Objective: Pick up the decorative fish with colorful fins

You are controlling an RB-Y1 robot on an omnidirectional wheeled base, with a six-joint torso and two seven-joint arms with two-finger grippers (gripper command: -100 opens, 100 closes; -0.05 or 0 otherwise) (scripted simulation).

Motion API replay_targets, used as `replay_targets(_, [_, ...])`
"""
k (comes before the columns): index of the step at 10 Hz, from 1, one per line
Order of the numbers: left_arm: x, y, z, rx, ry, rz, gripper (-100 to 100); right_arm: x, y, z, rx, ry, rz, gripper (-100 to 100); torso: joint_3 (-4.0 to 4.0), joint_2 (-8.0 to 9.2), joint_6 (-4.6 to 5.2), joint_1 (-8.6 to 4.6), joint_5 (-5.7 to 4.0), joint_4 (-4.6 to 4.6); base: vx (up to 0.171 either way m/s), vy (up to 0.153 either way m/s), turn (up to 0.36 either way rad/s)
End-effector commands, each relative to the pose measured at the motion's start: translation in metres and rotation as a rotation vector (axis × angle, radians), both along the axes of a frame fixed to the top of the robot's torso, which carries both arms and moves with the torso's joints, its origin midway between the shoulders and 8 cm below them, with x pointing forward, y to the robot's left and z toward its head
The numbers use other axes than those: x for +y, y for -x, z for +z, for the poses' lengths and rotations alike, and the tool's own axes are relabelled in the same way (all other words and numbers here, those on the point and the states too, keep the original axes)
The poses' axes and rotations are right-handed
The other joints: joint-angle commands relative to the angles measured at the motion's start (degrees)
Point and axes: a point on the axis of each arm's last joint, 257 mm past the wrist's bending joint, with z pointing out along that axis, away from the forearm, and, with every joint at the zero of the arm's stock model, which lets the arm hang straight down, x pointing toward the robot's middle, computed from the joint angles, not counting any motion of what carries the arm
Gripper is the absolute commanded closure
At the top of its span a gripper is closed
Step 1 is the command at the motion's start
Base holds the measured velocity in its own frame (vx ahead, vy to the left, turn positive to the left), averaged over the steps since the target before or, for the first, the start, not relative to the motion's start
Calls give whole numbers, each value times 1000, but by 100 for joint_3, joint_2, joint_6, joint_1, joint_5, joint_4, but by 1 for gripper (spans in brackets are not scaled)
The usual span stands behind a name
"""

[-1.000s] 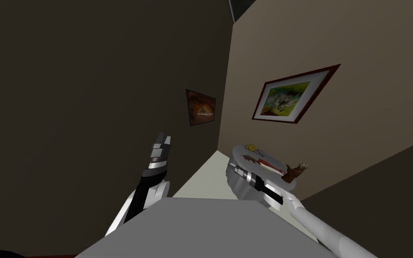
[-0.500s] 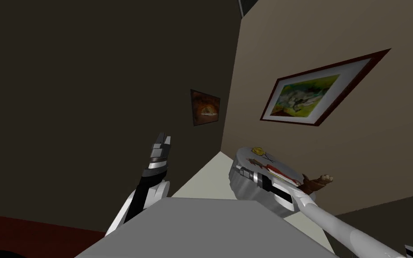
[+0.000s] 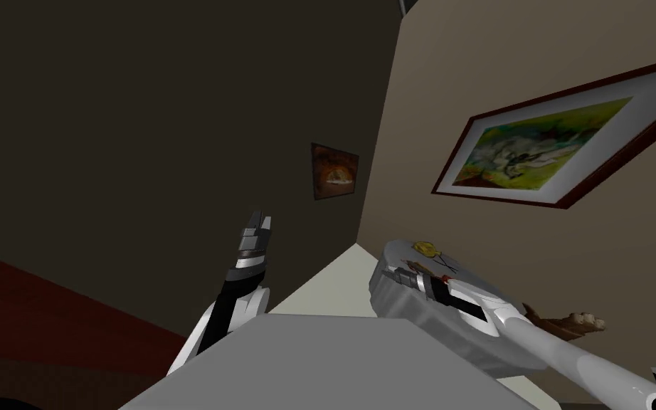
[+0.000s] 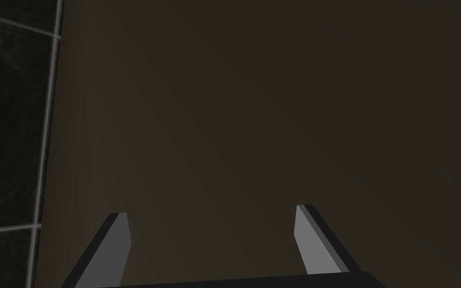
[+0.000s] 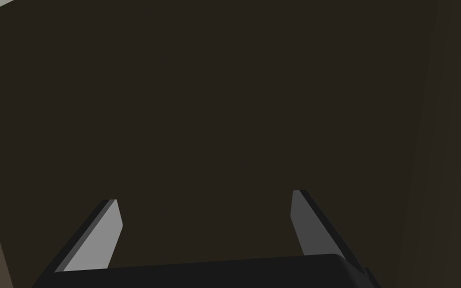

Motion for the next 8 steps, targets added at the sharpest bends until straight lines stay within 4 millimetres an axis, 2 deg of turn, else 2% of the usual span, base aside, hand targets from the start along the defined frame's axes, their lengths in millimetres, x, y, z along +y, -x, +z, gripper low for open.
replay_targets(1, [0,0,0,0,0,0,0,-24,2,0,14,62,-7,-100,0,0,0,0,0,0,28,-49,111])
replay_targets(2, [0,0,0,0,0,0,0,-48,8,-1,31,141,10,-100,0,0,7,0,-1,0,22,-55,177])
replay_targets(3, [0,0,0,0,0,0,0,-58,9,-3,39,154,-7,-100,-1,-1,0,-2,0,0,19,-49,121])
replay_targets(4, [0,0,0,0,0,0,0,-86,17,-4,61,235,2,-100,0,1,6,0,-2,-1,34,-57,169])
replay_targets(5, [0,0,0,0,0,0,0,-93,19,-5,67,244,-11,-100,-3,-5,1,-3,-2,-1,34,-56,110])
replay_targets(6, [0,0,0,0,0,0,0,-125,29,-5,97,327,-14,-100,-2,-3,7,-1,-2,-1,38,-66,150])
replay_targets(7, [0,0,0,0,0,0,0,-125,29,-5,97,327,-14,-100,-3,-5,4,-7,-3,-2,37,-62,73])
replay_targets(8, [0,0,0,0,0,0,0,-155,41,-5,127,403,-16,-100,-3,-5,7,-3,-3,-2,48,-83,132])
